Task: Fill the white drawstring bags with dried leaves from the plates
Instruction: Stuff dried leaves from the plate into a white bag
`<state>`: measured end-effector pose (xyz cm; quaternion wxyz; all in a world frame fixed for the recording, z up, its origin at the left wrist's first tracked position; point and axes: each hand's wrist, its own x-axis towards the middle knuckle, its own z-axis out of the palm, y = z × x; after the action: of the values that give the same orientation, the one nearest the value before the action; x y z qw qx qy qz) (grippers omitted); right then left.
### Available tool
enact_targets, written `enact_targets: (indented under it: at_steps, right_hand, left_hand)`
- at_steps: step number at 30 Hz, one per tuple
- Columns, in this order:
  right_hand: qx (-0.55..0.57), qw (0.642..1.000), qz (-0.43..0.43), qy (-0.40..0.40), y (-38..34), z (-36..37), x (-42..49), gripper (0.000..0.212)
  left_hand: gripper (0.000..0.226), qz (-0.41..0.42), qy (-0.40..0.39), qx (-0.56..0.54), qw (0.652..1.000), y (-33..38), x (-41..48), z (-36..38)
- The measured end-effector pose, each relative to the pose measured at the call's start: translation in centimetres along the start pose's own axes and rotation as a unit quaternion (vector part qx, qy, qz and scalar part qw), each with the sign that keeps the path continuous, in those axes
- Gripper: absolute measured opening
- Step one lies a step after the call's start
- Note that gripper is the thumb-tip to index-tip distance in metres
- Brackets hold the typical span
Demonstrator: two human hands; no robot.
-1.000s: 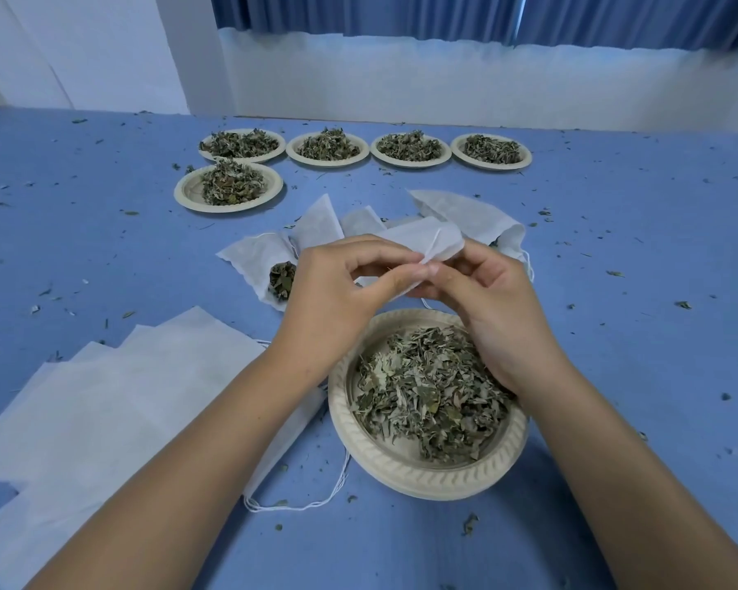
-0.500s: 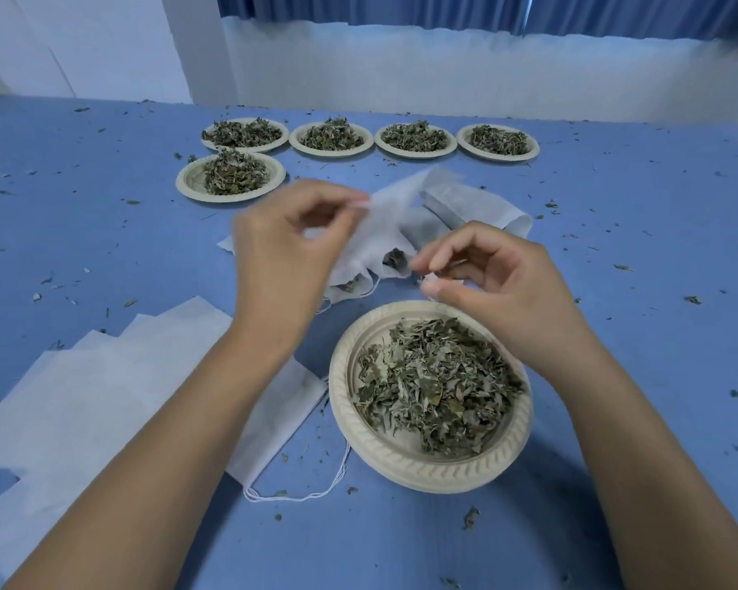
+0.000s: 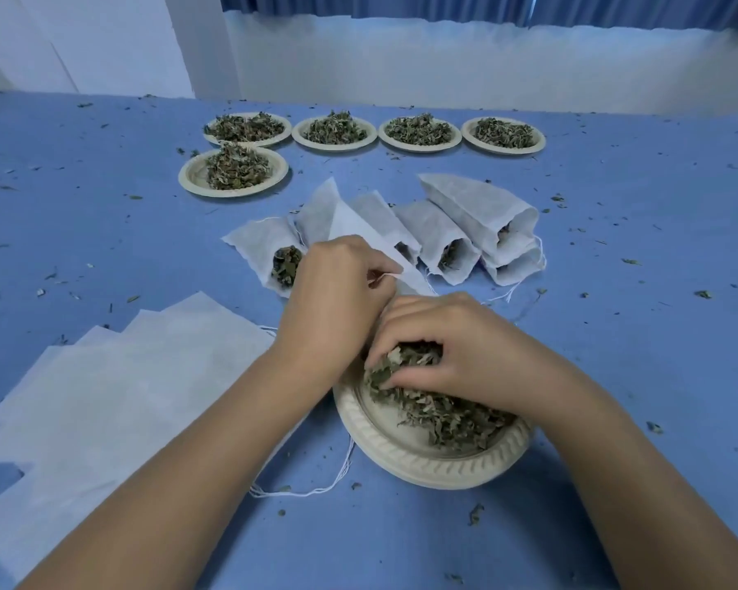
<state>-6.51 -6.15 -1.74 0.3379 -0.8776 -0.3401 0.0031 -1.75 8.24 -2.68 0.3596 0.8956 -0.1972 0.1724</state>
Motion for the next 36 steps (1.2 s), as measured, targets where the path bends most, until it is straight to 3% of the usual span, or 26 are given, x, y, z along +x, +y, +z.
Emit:
enact_targets:
  at_steps: [2, 6, 9, 12, 17, 22, 31, 36]
  right_hand:
    - [0.080, 0.996, -0.007, 0.049, -0.1, -0.7, -0.2, 0.015]
    - [0.201, 0.973, 0.009, 0.110, 0.5, -2.1, -0.7, 0.025]
    - [0.248, 0.959, 0.018, 0.137, 0.9, -2.6, -1.0, 0.037]
    - [0.270, 0.938, 0.019, 0.218, 0.8, -2.6, -0.9, 0.035]
    - [0.246, 0.911, 0.014, 0.331, 0.8, -1.8, -0.3, 0.040]
    - [0.196, 0.916, 0.017, 0.351, 1.0, -1.1, -0.3, 0.041]
    - [0.138, 0.905, 0.012, 0.402, 0.8, -0.9, -0.3, 0.043]
    - [0.085, 0.906, -0.006, 0.415, 0.6, -0.6, -0.3, 0.038]
  left_hand:
    - [0.014, -0.045, -0.023, -0.055, 0.997, 0.0, 0.1, -0.3]
    - [0.033, -0.090, -0.063, -0.136, 0.984, -0.1, 0.4, -1.0]
    - [0.023, -0.129, -0.052, -0.163, 0.977, 0.0, 0.5, -0.9]
    - [0.014, -0.128, -0.033, -0.181, 0.975, 0.2, 0.4, -0.9]
    - [0.020, -0.094, 0.006, -0.173, 0.980, 0.8, -0.1, -0.6]
    - [0.035, -0.115, 0.007, -0.181, 0.977, 1.3, -0.6, -0.2]
    - [0.024, -0.128, 0.030, -0.268, 0.954, 1.5, -0.6, -0.8]
    - [0.023, -0.111, 0.031, -0.255, 0.960, 1.4, -0.6, -0.7]
